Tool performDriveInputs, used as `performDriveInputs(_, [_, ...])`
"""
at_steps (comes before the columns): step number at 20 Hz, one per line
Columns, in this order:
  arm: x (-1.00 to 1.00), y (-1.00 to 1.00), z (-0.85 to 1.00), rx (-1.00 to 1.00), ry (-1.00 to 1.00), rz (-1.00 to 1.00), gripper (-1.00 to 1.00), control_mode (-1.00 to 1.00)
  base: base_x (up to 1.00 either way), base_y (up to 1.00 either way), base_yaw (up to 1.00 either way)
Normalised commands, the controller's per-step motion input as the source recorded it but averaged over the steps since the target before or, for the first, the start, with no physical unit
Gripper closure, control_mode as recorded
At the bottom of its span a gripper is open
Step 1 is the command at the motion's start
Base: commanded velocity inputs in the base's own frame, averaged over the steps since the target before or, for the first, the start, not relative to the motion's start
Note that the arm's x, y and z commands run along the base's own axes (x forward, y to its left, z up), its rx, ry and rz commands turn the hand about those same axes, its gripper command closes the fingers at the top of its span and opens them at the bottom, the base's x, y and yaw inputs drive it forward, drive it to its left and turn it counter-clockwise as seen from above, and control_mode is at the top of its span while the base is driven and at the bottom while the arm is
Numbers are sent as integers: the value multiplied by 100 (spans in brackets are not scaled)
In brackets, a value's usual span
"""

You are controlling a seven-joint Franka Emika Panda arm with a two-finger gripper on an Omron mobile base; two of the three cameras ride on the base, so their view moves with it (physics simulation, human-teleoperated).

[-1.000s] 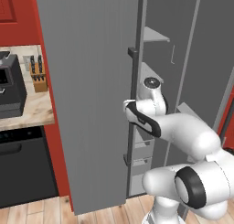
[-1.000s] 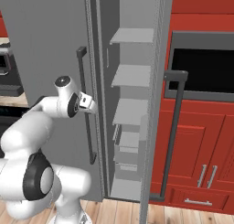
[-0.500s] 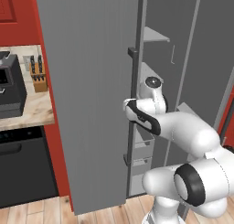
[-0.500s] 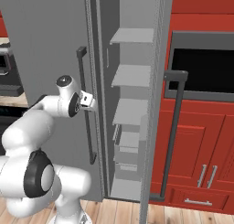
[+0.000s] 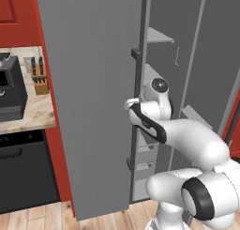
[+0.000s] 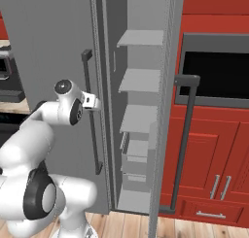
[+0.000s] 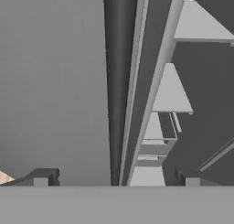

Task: Retrieve a lemon from the fridge and place it on the cutting board with the fish.

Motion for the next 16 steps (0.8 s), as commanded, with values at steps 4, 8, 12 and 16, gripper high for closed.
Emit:
performDriveInputs(4, [0,10,35,-11,1,-2,-100,-100,0,0,0])
performDriveInputs(8, [0,0,47,-9,3,-5,-100,-100,0,0,0])
performDriveInputs(12, [0,0,51,-2,0,-3,-100,-100,0,0,0])
performDriveInputs(16, [0,0,10,6,-6,0,-100,-100,0,0,0])
